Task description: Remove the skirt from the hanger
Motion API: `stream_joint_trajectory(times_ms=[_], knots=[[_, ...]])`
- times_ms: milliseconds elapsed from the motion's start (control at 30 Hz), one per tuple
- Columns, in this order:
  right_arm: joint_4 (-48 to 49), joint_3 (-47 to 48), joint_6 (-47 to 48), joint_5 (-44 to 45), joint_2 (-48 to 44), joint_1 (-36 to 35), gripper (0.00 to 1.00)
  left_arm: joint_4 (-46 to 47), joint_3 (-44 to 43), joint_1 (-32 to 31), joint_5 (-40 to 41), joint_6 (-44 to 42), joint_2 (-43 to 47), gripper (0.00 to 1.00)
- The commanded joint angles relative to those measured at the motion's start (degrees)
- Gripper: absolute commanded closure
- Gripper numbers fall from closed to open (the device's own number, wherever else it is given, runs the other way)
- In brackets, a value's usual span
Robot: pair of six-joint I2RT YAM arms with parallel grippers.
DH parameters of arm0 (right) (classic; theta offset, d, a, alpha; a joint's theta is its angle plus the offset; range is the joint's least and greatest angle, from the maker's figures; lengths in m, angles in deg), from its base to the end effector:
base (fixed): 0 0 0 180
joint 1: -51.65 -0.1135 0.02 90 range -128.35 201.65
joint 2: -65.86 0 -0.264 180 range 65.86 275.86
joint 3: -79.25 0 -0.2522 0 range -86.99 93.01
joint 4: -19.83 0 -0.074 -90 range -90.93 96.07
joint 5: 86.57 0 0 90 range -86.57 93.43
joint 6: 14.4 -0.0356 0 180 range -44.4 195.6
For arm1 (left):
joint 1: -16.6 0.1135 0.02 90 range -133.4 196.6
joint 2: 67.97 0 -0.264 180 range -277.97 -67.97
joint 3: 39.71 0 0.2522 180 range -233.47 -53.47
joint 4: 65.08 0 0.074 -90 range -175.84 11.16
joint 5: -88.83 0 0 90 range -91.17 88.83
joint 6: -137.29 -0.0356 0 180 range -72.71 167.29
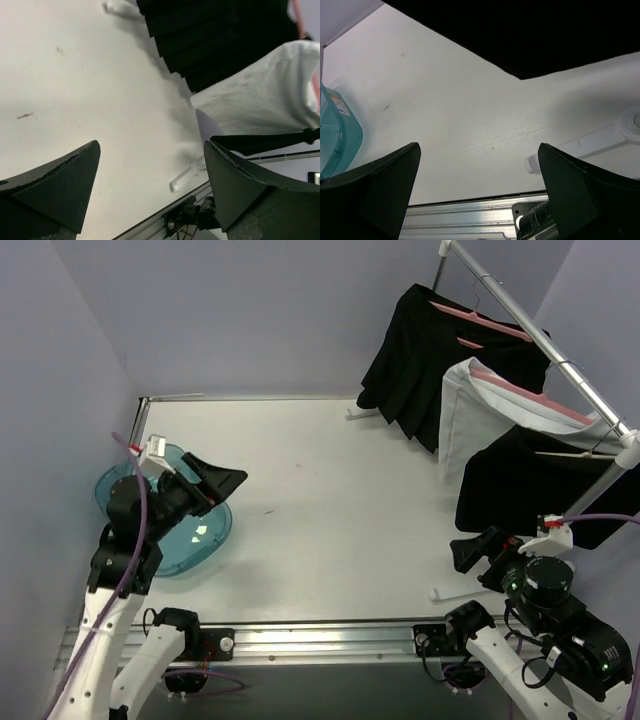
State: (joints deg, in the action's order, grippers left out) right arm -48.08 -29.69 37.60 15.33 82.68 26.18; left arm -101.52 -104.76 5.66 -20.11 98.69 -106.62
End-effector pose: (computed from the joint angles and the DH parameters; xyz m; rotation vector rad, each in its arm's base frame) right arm 0.0216 0.0022 0.3688 0.3504 1.8115 0.5972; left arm 0.1409 -0.0390 0.3718 -0.3962 1.8218 -1.0649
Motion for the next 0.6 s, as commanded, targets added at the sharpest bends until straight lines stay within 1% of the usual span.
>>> stream_joint_trajectory(times_ms=[0, 33, 67, 100, 133, 167, 200, 233, 300, 333, 367, 400, 433, 500, 533, 567], knots=[[-5.4, 2.4, -3.0, 3.1, 2.3, 0.3, 0.00, -3.3, -7.4, -6.3, 1.7, -5.7, -3.6, 0.06], [-6.1, 3.2, -2.2, 2.2, 3.1, 0.3, 0.00, -4.4, -9.7, -13.7, 5.9, -10.7, -6.0, 0.06], [-6.4, 3.8, -2.0, 0.9, 5.0, 0.3, 0.00, -7.7, -14.8, -17.8, 10.3, -12.7, -7.6, 0.06], [-6.6, 4.5, -1.3, -2.0, 5.8, 0.1, 0.00, -9.5, -17.7, -21.6, 16.9, -14.9, -9.6, 0.06], [-7.0, 6.0, -0.2, -2.9, 6.8, -0.1, 0.00, -11.1, -20.5, -28.2, 18.4, -18.8, -14.6, 0.06], [-7.9, 7.0, 0.8, -3.5, 8.7, -0.6, 0.00, -13.2, -25.0, -30.8, 19.4, -20.2, -17.3, 0.06], [-9.7, 8.2, 1.7, -3.7, 9.7, -0.9, 0.00, -13.4, -26.3, -32.3, 18.9, -21.0, -19.9, 0.06], [-10.8, 9.1, 2.3, -3.1, 10.4, -1.1, 0.00, -12.7, -26.7, -32.9, 16.3, -18.3, -24.3, 0.06], [-13.2, 10.7, 0.7, -1.2, 11.0, -1.3, 0.00, -7.8, -24.9, -30.9, 12.4, -12.2, -28.1, 0.06], [-12.7, 11.1, 0.9, -1.6, 10.7, -1.5, 0.00, -3.0, -22.9, -29.7, 1.0, -7.5, -31.0, 0.06], [-11.9, 11.7, 0.9, -2.1, 9.9, -1.9, 0.00, 10.4, -20.7, -28.3, -3.8, -4.3, -32.0, 0.06], [-10.5, 11.9, 0.5, -2.8, 9.6, -2.5, 0.00, 15.9, -18.5, -28.8, -5.5, -1.7, -32.7, 0.06], [-9.8, 12.0, 0.1, -3.5, 9.4, -2.9, 0.00, 19.5, -19.7, -29.9, -5.7, -2.2, -34.6, 0.06], [-9.5, 12.2, -2.0, -5.2, 9.5, -4.0, 0.00, 10.4, -27.7, -35.4, 1.0, -9.5, -37.8, 0.06], [-9.8, 12.1, -2.7, -5.4, 9.8, -4.1, 0.00, 5.8, -36.7, -37.0, 3.7, -17.5, -41.7, 0.06], [-10.3, 12.0, -3.3, -5.8, 10.3, -4.2, 0.00, 1.0, -40.3, -38.2, 5.0, -20.3, -43.6, 0.06]])
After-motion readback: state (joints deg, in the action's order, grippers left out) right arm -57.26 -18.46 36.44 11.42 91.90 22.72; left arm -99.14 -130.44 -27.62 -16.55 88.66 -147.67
